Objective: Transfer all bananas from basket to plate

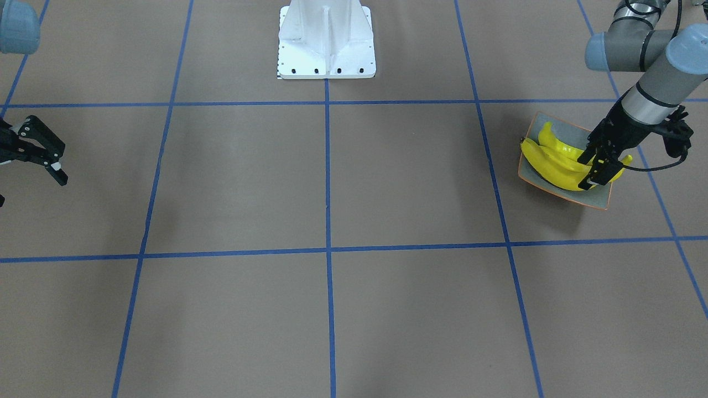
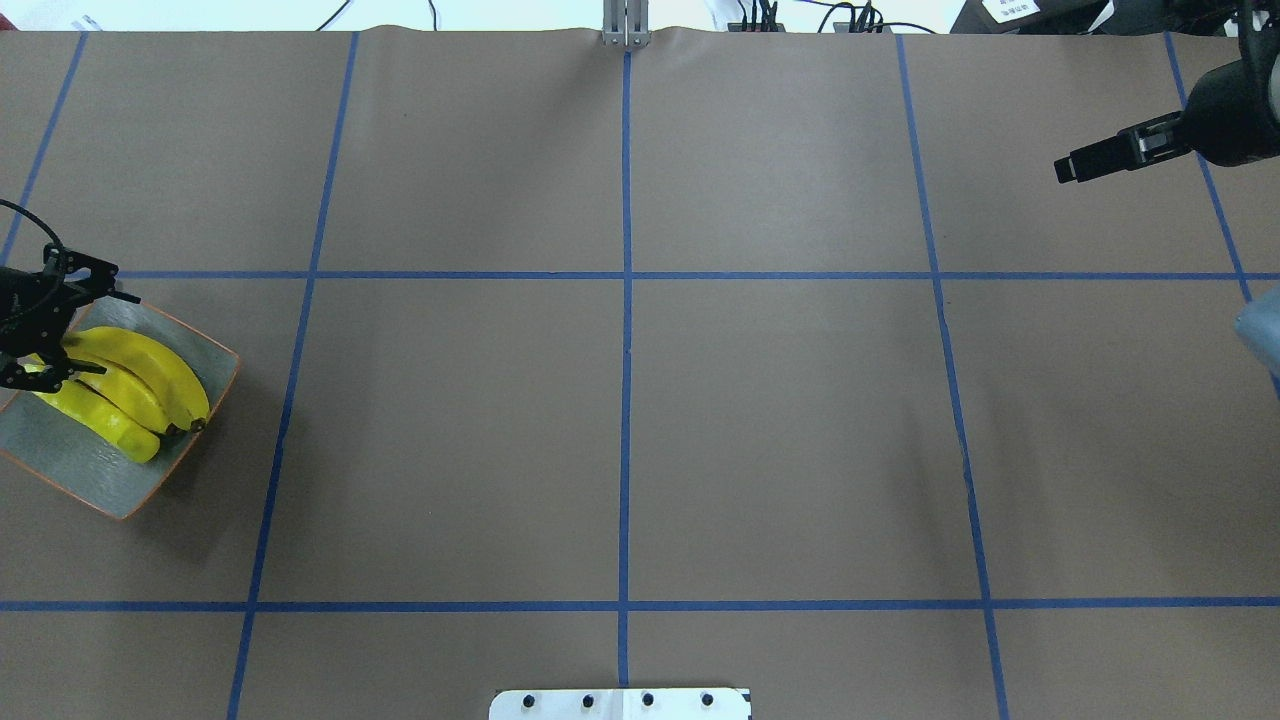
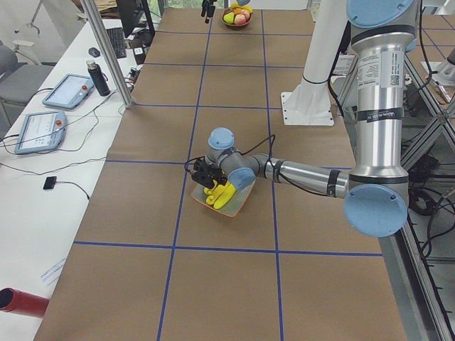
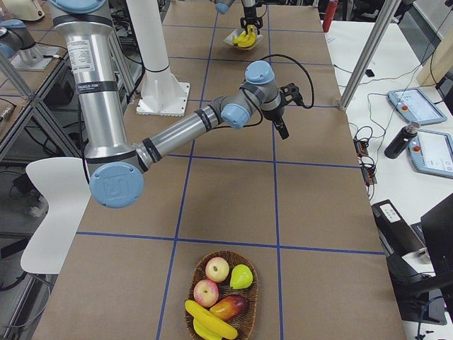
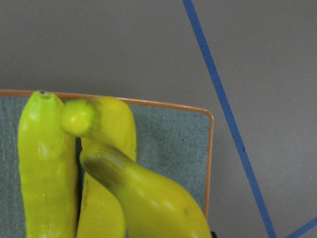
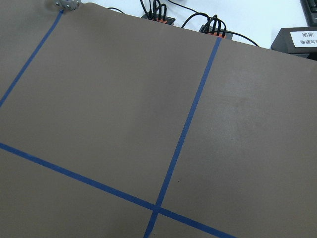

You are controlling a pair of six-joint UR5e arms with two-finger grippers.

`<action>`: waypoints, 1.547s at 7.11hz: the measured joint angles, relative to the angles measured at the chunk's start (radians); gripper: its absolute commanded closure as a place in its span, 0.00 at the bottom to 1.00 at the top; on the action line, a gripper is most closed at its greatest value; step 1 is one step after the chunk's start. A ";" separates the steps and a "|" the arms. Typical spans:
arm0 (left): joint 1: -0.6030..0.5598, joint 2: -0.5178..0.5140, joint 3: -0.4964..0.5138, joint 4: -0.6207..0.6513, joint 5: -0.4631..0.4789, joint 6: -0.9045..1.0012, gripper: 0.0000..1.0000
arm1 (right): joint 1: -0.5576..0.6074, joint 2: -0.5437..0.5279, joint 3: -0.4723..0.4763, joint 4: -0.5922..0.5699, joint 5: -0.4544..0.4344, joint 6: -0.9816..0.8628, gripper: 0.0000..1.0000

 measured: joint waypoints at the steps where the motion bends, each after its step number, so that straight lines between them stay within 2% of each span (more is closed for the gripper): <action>1: -0.008 0.001 -0.004 0.000 -0.004 0.023 0.00 | 0.004 0.000 -0.001 0.000 0.002 -0.001 0.00; 3: -0.063 -0.007 -0.044 0.008 -0.071 0.058 0.00 | 0.037 -0.004 -0.011 -0.007 0.014 -0.035 0.00; 4: -0.100 -0.016 -0.092 0.011 -0.114 0.090 0.00 | 0.081 -0.013 -0.040 -0.011 0.051 -0.087 0.00; 6: -0.126 -0.057 -0.203 0.011 -0.131 0.202 0.00 | 0.230 -0.061 -0.151 -0.014 0.171 -0.288 0.00; 7: -0.127 -0.093 -0.232 0.008 -0.127 0.237 0.00 | 0.307 -0.102 -0.215 -0.015 0.199 -0.405 0.00; 9: -0.107 -0.149 -0.249 -0.009 -0.115 0.254 0.00 | 0.471 -0.188 -0.330 -0.015 0.228 -0.516 0.00; 11: -0.068 -0.163 -0.246 -0.093 -0.112 0.253 0.00 | 0.642 -0.237 -0.462 -0.012 0.274 -0.576 0.00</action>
